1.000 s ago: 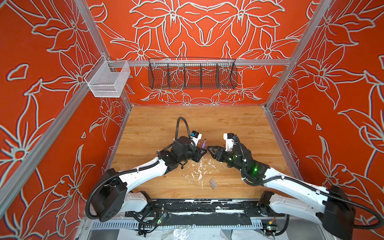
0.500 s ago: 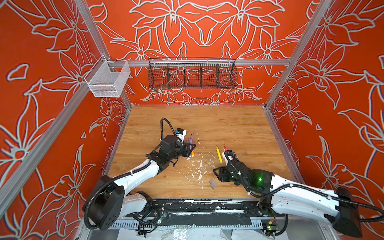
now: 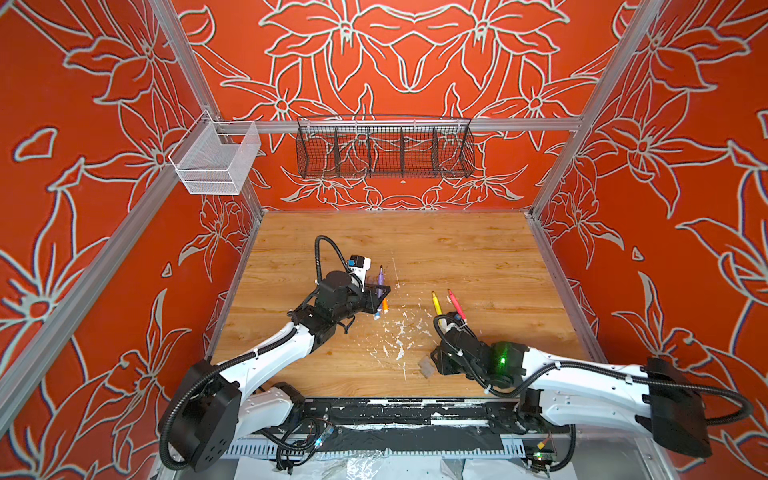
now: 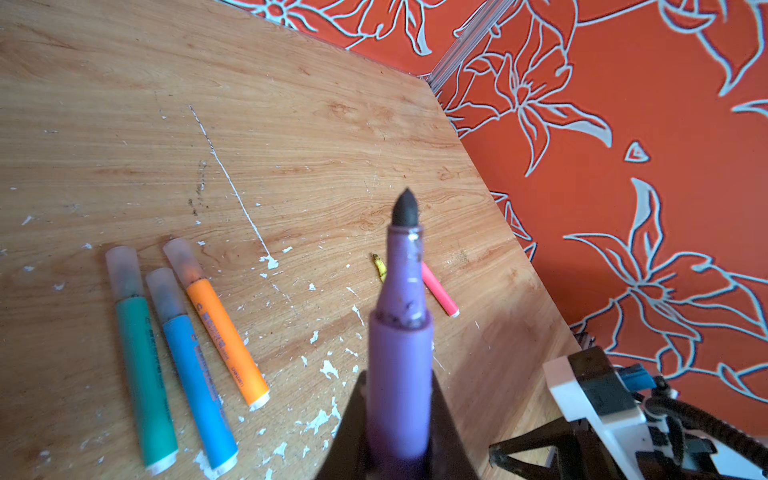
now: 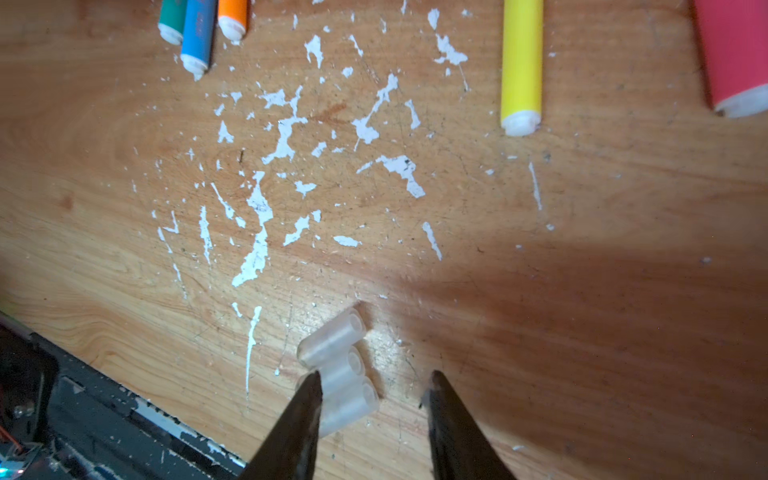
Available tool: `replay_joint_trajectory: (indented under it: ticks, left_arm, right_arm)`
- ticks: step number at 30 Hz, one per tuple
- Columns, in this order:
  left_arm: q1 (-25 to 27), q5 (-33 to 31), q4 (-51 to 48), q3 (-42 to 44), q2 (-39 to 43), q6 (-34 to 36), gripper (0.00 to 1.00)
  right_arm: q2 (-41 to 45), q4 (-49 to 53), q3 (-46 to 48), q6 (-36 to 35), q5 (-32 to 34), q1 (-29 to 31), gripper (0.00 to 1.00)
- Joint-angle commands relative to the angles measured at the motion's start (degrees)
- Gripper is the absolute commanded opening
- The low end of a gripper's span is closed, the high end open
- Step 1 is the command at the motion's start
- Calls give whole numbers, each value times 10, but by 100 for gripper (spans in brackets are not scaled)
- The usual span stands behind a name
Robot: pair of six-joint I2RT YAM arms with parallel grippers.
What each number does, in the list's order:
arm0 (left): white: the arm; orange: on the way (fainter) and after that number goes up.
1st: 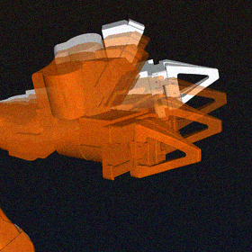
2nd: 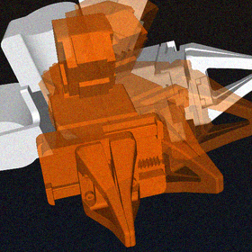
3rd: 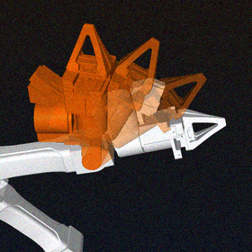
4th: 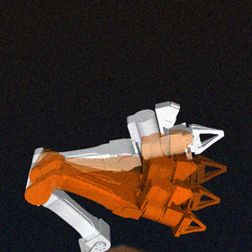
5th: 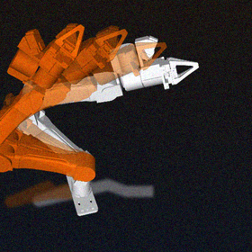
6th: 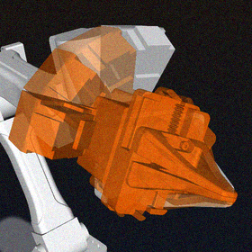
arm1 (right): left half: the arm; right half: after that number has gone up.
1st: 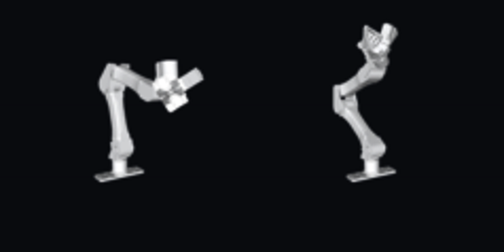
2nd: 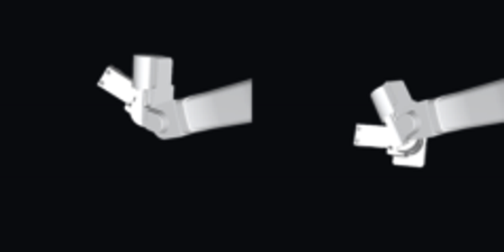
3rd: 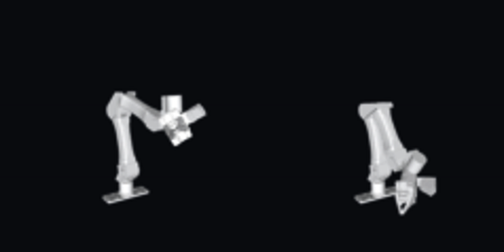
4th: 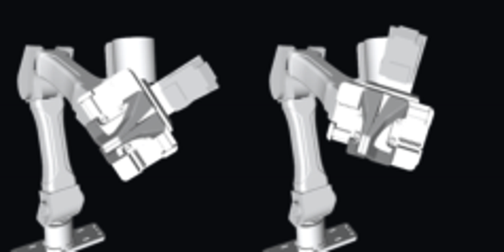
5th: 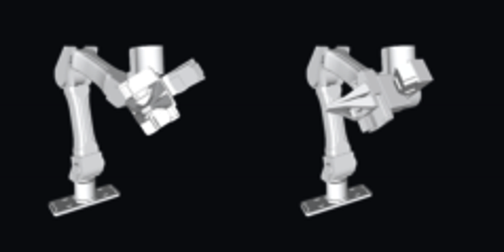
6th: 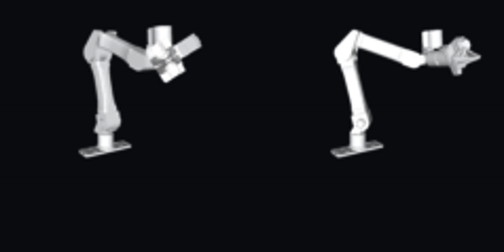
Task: Insert the pens into the pen caps
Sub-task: 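Move the right gripper toward the translucent caps near the robot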
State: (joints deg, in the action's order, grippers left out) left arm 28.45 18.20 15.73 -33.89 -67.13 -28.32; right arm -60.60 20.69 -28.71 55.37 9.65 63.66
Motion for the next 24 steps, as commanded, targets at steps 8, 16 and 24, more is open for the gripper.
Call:
replay_joint_trajectory:
  ticks: [8,16,24]
  left_arm:
    - [-1,-4,14,4,9,9,0]
    - [-1,-6,12,6,15,9,0]
    - [-1,-6,13,7,17,10,0]
  right_arm:
    - [-48,19,4,45,30,66,45]
    - [-110,16,-22,53,38,94,45]
    - [-122,36,-27,66,49,108,45]
